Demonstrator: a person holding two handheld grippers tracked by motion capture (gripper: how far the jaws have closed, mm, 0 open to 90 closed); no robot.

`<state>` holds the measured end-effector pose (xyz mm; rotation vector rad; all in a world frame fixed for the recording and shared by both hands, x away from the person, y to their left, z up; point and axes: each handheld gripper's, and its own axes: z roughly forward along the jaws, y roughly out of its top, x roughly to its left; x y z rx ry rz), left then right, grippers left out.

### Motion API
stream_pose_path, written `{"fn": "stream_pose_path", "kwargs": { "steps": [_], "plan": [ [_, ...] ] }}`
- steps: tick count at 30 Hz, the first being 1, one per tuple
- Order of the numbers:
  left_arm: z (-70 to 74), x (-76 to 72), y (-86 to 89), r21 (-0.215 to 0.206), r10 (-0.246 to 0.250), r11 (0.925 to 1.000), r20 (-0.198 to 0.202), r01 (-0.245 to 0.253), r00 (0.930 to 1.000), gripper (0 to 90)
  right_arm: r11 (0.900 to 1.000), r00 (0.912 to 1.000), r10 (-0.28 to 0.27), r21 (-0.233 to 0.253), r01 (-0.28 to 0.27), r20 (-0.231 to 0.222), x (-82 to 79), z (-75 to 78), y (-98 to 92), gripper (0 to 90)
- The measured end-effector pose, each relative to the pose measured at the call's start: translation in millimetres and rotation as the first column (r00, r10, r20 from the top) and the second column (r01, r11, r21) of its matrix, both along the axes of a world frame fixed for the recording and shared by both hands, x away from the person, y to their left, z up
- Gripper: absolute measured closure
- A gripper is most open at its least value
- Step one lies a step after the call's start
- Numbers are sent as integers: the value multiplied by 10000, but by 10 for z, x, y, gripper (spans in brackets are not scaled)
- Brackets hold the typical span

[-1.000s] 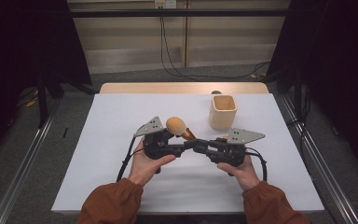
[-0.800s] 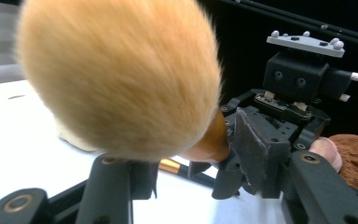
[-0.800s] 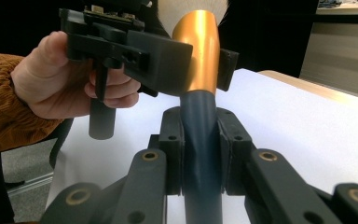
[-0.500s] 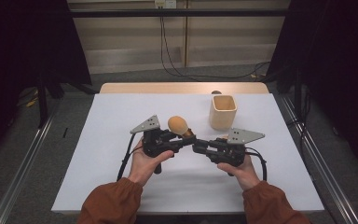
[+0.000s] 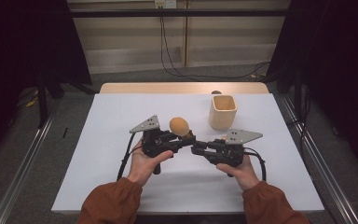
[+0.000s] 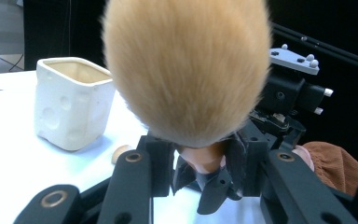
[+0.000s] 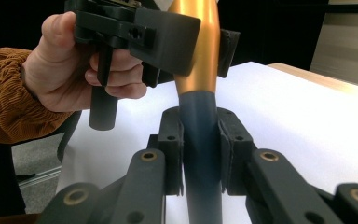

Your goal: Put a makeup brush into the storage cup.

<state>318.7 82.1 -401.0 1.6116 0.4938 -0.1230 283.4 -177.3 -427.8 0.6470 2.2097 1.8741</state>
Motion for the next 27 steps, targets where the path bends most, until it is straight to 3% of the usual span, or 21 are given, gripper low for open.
{"fn": "stream_pose_path", "kwargs": {
  "steps": [6,11,17,20,27],
  "plan": [
    [38,-32,-32,230,66,9997,272,-72,9996,659,10000,10000,-16,-53,16,-70,5,0,-2,728],
    [38,-21,-20,340,69,9994,156,-74,9999,661,9999,9999,25,-110,-27,-137,9,-11,7,663],
    [50,-8,12,338,106,9994,109,-110,9999,662,9998,9996,-63,-164,58,-272,9,-7,12,536],
    [53,-4,24,385,168,9991,80,-171,9998,663,9998,9981,-115,-176,105,-602,14,-3,10,428],
    [63,23,69,516,335,9981,-63,-331,9994,663,9994,9971,-251,-240,234,-713,20,7,-2,245]
  ]
}}
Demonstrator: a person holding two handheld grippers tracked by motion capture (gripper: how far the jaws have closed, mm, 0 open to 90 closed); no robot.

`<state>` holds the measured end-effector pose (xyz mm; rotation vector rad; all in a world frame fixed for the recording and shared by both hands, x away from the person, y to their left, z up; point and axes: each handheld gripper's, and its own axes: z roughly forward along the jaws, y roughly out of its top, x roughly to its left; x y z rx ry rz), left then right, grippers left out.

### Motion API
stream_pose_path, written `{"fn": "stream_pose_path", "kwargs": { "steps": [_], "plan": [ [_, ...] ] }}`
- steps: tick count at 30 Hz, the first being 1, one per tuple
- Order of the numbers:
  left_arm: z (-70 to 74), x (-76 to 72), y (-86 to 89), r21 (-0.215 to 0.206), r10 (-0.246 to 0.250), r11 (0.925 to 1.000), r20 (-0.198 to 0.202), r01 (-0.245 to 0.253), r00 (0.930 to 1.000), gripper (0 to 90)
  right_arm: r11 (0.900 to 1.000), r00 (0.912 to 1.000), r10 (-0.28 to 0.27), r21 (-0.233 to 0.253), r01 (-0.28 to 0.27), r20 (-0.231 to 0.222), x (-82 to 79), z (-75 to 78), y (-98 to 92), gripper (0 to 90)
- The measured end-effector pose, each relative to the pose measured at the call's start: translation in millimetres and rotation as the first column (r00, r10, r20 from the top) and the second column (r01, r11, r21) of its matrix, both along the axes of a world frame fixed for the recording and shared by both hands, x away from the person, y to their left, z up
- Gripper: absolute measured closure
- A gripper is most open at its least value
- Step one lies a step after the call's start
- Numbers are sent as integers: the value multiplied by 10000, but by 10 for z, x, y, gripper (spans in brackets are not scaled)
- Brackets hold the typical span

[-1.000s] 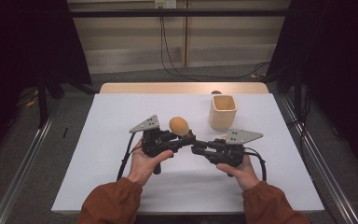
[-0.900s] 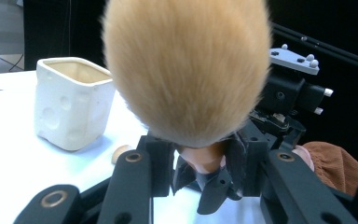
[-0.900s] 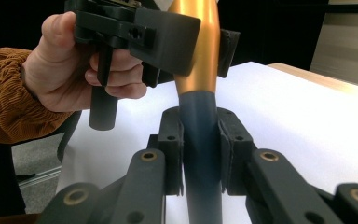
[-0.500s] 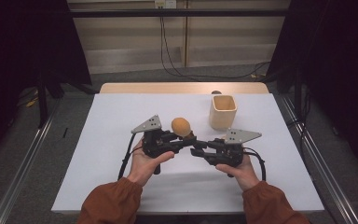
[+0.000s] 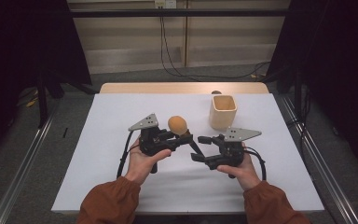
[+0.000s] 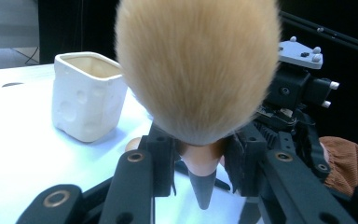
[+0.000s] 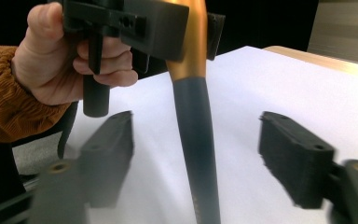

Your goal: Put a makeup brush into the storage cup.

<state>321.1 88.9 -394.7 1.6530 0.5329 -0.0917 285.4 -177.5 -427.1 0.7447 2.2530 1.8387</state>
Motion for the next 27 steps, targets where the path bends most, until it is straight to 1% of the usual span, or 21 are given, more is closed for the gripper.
{"fn": "stream_pose_path", "kwargs": {
  "steps": [1,4,6,7,9,11,14,15,17,19,20,23,25,27],
  "plan": [
    [8,2,11,-3,-8,10000,-5,8,10000,663,9999,10000,44,-95,-44,22,-4,6,6,194],
    [36,11,57,-23,112,9999,46,-112,9999,662,9999,9999,110,-108,-110,27,-15,20,6,132],
    [52,20,93,1,248,9997,40,-248,9997,663,9998,9999,148,-94,-148,20,-17,26,-8,65],
    [57,25,107,20,247,9997,34,-247,9997,663,9999,10000,34,-101,-34,57,-19,27,-19,39],
    [71,32,136,36,335,9994,42,-335,9994,663,10000,10000,-37,-31,37,22,-15,28,-44,38],
    [96,39,159,141,368,9992,105,-369,9993,663,9999,9998,-147,58,147,-96,-10,33,-67,38],
    [141,40,190,109,372,9992,159,-374,9992,663,9996,9995,-238,138,241,-220,-7,36,-96,42],
    [156,40,199,67,368,9993,151,-369,9992,663,9996,9993,-260,129,264,-267,-10,36,-103,45],
    [184,40,220,141,388,9991,196,-391,9991,663,9995,9992,-316,60,318,-247,-20,36,-110,45],
    [196,40,237,117,384,9992,152,-386,9991,663,9997,9994,-238,38,239,-245,-31,37,-116,44],
    [200,41,245,192,362,9992,141,-365,9992,663,9998,9995,-201,46,203,-250,-34,35,-120,44],
    [205,48,267,397,306,9987,65,-308,9995,663,9995,9992,-316,13,316,-242,-32,29,-128,43],
    [212,55,282,509,371,9980,93,-375,9993,663,9995,9992,-312,-10,312,-235,-28,20,-130,43],
    [235,59,291,734,301,9968,133,-310,9995,663,9994,9992,-333,-83,331,-222,-28,14,-126,43]
  ]
}}
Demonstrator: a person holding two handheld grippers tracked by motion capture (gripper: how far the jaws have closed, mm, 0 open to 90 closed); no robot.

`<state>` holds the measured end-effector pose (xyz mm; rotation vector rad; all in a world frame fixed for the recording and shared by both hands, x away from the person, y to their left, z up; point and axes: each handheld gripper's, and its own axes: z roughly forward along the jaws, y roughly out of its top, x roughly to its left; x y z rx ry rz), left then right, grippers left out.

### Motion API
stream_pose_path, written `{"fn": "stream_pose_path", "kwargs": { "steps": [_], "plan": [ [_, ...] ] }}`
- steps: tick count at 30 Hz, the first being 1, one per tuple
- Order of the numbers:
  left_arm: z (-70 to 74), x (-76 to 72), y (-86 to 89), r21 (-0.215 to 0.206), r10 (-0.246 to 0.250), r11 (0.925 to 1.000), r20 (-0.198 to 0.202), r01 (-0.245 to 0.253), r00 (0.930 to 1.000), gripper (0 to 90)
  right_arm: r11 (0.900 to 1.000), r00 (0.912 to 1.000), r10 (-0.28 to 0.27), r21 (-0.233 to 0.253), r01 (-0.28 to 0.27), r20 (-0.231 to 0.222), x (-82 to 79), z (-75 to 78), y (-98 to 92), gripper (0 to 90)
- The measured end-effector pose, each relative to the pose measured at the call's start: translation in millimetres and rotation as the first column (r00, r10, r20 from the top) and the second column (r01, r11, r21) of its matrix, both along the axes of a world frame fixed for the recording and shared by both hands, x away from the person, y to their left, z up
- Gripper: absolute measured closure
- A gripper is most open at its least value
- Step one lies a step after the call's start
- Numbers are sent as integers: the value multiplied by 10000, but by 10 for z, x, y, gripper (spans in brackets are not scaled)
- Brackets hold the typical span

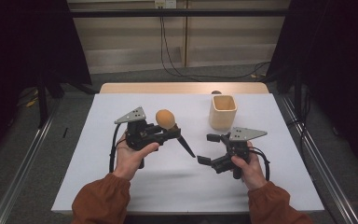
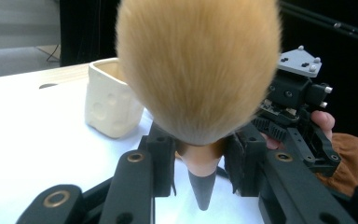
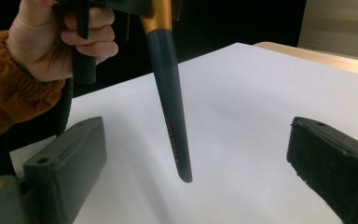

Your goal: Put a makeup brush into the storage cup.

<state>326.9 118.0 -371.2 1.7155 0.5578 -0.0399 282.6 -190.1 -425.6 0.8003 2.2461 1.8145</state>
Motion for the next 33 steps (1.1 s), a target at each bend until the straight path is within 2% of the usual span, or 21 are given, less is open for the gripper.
{"fn": "stream_pose_path", "kwargs": {
  "steps": [5,7,18,24,28,30,33],
  "plan": [
    [84,-5,17,617,-170,9980,133,161,9998,663,10000,10000,-54,-82,54,12,-9,-18,4,44],
    [120,-1,18,842,-224,9962,159,210,9996,663,9996,9999,-85,-277,86,54,-13,-19,2,44],
    [233,14,-36,1661,-659,9840,-3,650,9978,663,9989,10000,-55,-455,56,24,-77,-36,13,29],
    [214,34,-73,2171,-880,9720,-182,898,9960,663,9986,9989,-417,-315,424,232,-84,-69,3,12],
    [189,45,-95,2328,-1013,9667,-340,1065,9943,663,9995,9993,-277,-152,281,266,-64,-97,43,12],
    [169,52,-118,2522,-1023,9613,-452,1104,9937,663,9996,9994,-198,-215,205,295,-62,-107,66,12],
    [141,57,-149,2519,-1110,9600,-600,1226,9920,663,9992,9990,-129,-367,144,425,-66,-113,95,16]
  ]
}}
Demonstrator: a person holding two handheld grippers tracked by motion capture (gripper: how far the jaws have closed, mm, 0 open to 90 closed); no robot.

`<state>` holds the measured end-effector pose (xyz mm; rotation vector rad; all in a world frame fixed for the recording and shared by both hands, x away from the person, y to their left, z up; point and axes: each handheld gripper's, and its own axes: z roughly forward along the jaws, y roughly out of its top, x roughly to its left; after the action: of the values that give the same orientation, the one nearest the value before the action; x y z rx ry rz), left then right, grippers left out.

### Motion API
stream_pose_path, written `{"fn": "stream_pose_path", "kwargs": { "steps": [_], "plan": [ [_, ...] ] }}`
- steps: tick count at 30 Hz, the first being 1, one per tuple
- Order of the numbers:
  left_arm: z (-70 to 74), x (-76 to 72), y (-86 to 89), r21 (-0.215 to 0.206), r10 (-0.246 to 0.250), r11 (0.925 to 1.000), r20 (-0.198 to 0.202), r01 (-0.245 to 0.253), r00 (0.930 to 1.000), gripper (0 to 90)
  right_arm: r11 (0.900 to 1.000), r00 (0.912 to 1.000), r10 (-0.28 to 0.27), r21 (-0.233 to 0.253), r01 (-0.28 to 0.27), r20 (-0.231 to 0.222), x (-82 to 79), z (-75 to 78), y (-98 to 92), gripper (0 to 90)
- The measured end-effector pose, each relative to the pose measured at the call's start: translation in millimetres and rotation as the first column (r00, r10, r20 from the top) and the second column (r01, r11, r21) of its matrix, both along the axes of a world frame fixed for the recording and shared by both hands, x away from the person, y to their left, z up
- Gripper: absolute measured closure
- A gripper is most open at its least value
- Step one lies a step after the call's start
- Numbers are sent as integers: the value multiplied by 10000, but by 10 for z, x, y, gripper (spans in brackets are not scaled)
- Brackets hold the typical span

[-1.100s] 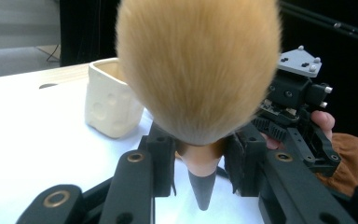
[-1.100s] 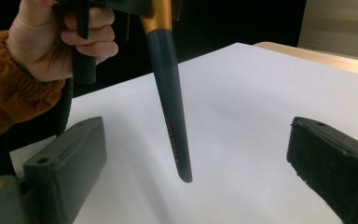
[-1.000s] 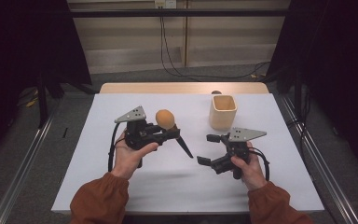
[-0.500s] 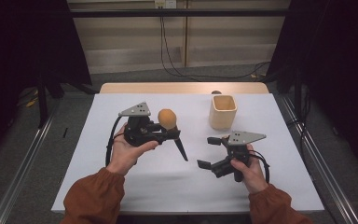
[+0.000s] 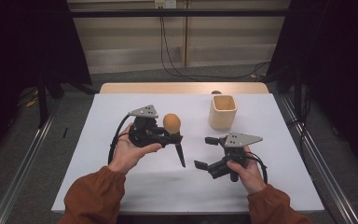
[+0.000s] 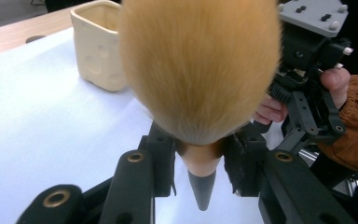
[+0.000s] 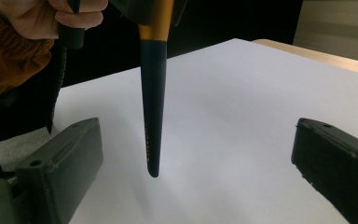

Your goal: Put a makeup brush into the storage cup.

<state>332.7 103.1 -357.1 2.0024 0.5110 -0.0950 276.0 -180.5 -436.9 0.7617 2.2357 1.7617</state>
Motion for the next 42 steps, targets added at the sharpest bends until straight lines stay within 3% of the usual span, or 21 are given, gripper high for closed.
{"fn": "stream_pose_path", "kwargs": {
  "steps": [6,12,21,28,32,42],
  "plan": [
    [-71,-15,-77,35,-206,9998,-150,206,9997,663,9999,9999,1,-136,1,145,-13,7,28,17],
    [-95,-35,-140,73,-401,9992,-174,402,9990,663,9996,9995,289,38,-289,119,-22,30,53,0],
    [-156,-42,-208,152,-455,9988,-224,459,9987,663,9997,9989,215,116,-210,-410,-13,52,194,4],
    [-173,-57,-242,143,-504,9986,-255,508,9984,663,9996,9984,212,-169,-221,-527,6,25,275,165],
    [-194,-66,-262,141,-531,9985,-245,534,9983,663,9999,9982,142,-80,-146,-584,17,8,282,285],
    [-215,-75,-284,176,-536,9984,-226,540,9983,663,9984,9953,561,69,-558,-795,10,-4,298,607]
  ]
}}
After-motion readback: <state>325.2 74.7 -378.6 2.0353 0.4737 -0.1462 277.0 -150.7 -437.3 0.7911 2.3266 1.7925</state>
